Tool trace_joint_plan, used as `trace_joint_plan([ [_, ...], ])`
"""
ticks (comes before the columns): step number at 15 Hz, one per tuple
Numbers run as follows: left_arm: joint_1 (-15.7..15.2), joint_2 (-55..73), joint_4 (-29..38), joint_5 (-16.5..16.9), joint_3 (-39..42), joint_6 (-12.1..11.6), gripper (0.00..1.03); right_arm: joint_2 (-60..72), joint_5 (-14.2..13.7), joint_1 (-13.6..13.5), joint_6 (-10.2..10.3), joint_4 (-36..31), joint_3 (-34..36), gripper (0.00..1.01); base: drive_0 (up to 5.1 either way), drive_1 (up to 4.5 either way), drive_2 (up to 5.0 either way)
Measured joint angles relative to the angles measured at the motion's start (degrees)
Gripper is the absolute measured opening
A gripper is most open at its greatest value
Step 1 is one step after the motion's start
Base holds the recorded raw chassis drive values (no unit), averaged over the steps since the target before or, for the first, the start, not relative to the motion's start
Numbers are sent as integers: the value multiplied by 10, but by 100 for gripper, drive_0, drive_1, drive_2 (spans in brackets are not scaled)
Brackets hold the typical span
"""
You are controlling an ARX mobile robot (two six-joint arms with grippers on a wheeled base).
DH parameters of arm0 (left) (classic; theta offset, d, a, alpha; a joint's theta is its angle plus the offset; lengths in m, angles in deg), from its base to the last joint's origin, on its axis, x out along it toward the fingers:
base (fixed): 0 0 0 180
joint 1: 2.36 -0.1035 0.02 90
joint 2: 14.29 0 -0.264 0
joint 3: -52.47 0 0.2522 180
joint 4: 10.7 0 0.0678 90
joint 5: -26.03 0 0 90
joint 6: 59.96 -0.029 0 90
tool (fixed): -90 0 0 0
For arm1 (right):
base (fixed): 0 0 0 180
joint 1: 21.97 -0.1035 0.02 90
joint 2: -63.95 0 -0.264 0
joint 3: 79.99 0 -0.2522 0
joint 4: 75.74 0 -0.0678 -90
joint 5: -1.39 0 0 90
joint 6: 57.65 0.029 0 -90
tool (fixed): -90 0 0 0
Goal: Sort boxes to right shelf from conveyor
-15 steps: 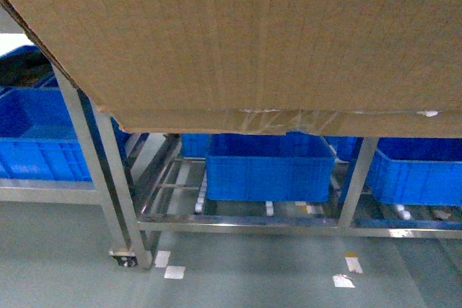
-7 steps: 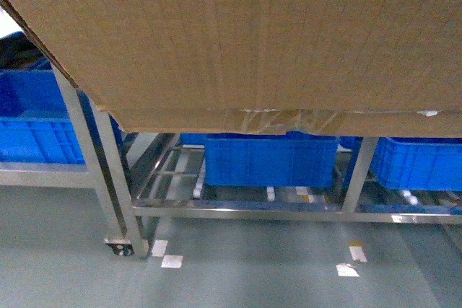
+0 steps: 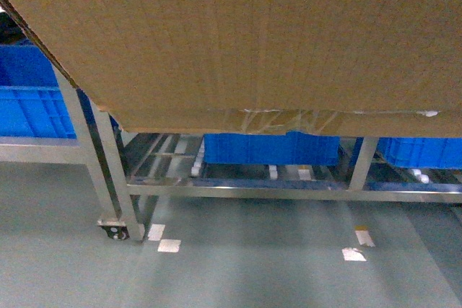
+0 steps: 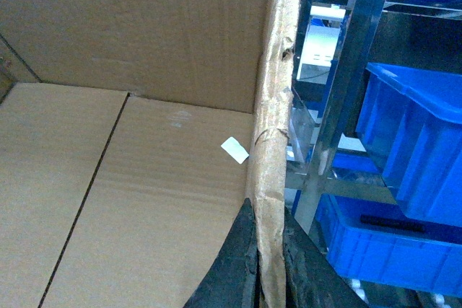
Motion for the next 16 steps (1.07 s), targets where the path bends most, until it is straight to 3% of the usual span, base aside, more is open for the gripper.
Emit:
trace_joint_plan([
  [16, -1, -1, 0, 0, 0, 0, 2, 0, 1, -1, 0, 0, 0, 3, 0, 0, 0],
])
